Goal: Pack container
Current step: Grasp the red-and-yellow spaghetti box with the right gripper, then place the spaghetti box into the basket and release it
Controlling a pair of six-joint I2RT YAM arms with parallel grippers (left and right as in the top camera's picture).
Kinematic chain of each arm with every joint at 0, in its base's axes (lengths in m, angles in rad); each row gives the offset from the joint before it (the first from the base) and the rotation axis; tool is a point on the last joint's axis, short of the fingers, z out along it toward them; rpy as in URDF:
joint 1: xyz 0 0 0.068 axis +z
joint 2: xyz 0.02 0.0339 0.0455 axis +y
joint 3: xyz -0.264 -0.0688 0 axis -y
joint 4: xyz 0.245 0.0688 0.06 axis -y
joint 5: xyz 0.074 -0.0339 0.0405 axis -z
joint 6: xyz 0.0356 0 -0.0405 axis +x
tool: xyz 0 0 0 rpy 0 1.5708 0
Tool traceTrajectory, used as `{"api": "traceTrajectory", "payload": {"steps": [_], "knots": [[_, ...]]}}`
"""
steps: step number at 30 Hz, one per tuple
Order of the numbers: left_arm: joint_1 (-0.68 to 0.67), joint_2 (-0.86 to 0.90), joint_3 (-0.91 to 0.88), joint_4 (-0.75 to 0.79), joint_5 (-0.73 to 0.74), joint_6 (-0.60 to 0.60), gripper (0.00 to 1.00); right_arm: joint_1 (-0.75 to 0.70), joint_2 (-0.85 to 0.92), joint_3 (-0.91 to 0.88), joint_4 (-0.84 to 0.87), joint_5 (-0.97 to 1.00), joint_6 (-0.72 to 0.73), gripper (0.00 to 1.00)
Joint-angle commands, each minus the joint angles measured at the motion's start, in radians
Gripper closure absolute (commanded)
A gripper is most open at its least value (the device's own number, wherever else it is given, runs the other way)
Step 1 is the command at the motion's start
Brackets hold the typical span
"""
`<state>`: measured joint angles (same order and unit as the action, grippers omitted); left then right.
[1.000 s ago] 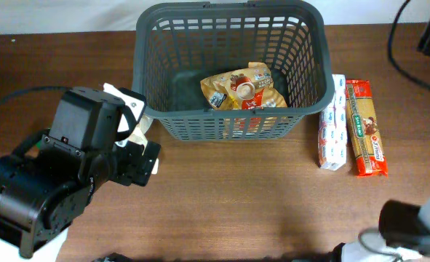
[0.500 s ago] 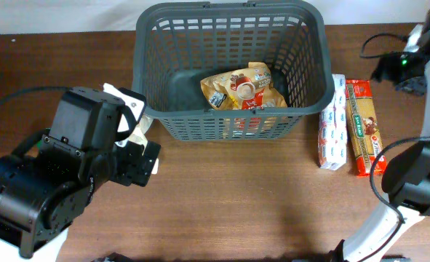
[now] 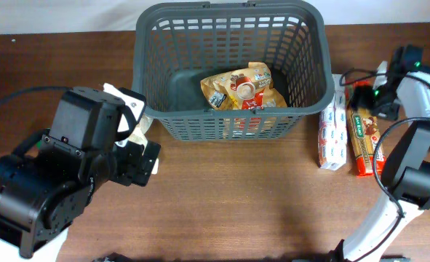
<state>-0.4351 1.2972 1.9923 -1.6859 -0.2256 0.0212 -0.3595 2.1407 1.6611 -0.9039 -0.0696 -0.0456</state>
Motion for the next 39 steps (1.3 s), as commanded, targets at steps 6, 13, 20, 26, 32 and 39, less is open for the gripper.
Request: {"api": "traceTrajectory", "payload": {"steps": [6,13,20,26,32,39], "knots": [[0.007,-0.001,-0.002,0.002,-0.007,-0.009,0.01,-0.017,0.013,-0.186,0.163,0.032,-0.104,0.26],[0.007,-0.001,-0.002,0.002,-0.007,-0.009,0.01,-0.023,0.012,-0.217,0.174,0.032,-0.082,0.96],[0.007,-0.001,-0.002,0.002,-0.007,-0.009,0.01,-0.055,-0.012,-0.113,0.041,0.031,-0.039,0.96],[0.007,-0.001,-0.002,0.002,-0.007,-0.009,0.01,-0.076,-0.117,0.161,-0.165,-0.015,0.011,0.96],[0.007,-0.001,-0.002,0.002,-0.007,-0.009,0.01,-0.012,-0.304,0.536,-0.32,-0.118,0.01,0.96],[0.007,-0.001,-0.002,0.002,-0.007,-0.009,0.01,0.208,-0.443,0.696,-0.332,-0.153,-0.06,0.96]]}}
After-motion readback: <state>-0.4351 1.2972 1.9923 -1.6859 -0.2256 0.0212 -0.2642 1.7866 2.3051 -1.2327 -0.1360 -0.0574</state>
